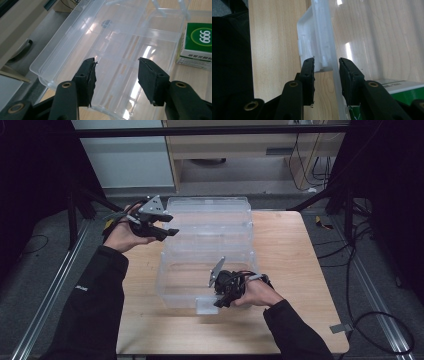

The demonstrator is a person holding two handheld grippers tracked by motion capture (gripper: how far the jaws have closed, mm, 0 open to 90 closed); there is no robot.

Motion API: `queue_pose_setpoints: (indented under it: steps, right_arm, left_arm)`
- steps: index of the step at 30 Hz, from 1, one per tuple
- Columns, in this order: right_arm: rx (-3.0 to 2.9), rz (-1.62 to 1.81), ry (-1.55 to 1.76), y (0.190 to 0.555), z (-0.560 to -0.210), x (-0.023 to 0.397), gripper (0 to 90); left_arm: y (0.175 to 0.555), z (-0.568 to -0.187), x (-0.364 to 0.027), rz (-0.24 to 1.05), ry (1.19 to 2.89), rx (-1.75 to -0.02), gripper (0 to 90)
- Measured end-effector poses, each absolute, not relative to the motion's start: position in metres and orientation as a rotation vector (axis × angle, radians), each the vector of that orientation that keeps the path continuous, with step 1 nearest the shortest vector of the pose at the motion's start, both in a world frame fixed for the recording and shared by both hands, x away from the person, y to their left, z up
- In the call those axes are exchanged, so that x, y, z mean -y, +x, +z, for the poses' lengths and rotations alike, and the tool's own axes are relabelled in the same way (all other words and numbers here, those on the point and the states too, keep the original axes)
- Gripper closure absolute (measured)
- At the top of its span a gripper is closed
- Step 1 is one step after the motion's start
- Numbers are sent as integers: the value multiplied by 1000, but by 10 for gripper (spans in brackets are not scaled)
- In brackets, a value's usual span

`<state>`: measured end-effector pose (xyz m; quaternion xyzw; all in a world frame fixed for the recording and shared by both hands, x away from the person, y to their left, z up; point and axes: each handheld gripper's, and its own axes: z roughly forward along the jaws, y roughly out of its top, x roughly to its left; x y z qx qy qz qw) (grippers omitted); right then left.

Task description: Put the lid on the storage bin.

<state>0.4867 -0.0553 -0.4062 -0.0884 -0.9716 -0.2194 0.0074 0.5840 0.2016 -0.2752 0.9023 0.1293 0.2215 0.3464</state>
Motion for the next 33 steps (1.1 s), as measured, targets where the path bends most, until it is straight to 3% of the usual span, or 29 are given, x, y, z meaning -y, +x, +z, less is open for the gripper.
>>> queue_pose_setpoints:
  steps: [12, 33]
  right_arm:
    - [3043, -701, -261, 486, -407, 56, 660]
    - [3041, -681, -266, 486, -407, 55, 657]
  left_arm:
    - [606, -278, -186, 551, 2444, -260, 516]
    - [627, -303, -176, 487, 2554, -179, 699]
